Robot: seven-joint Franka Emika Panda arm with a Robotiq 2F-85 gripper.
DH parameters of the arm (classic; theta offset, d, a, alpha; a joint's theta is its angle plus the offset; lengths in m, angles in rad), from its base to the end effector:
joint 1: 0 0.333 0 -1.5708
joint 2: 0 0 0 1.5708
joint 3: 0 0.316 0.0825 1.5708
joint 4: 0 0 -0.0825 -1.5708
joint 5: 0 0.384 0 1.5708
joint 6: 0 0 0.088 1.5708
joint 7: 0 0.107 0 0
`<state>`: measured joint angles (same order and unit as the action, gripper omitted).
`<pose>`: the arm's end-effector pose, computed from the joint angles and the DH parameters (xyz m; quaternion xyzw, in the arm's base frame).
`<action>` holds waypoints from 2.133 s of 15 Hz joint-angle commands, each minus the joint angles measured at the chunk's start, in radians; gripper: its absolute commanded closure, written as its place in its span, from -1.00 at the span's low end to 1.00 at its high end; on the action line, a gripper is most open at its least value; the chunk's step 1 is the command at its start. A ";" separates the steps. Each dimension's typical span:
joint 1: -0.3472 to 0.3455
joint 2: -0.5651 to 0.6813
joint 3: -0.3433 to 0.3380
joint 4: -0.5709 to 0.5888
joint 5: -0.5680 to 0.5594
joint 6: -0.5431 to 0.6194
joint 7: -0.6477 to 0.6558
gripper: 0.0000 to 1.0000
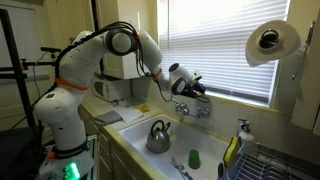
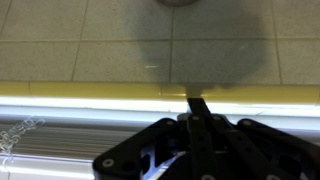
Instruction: Open the blinds half way
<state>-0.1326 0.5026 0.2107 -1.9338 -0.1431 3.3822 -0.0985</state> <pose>0.6719 0.0499 0.3471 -0.8795 -0.1130 -0.4619 0.0173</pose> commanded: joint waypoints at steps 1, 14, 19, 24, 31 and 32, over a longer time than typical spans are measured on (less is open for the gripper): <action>-0.031 0.057 0.027 0.029 -0.023 0.054 -0.010 1.00; -0.040 0.150 0.039 0.093 -0.054 0.250 -0.017 1.00; -0.031 0.200 0.033 0.141 -0.046 0.283 -0.028 1.00; -0.038 0.206 0.046 0.177 -0.054 0.315 -0.030 1.00; -0.049 0.141 0.073 0.147 -0.062 0.291 -0.018 1.00; -0.053 0.136 0.081 0.143 -0.066 0.285 -0.014 1.00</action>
<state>-0.1691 0.6787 0.2647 -1.7825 -0.1798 3.6614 -0.1247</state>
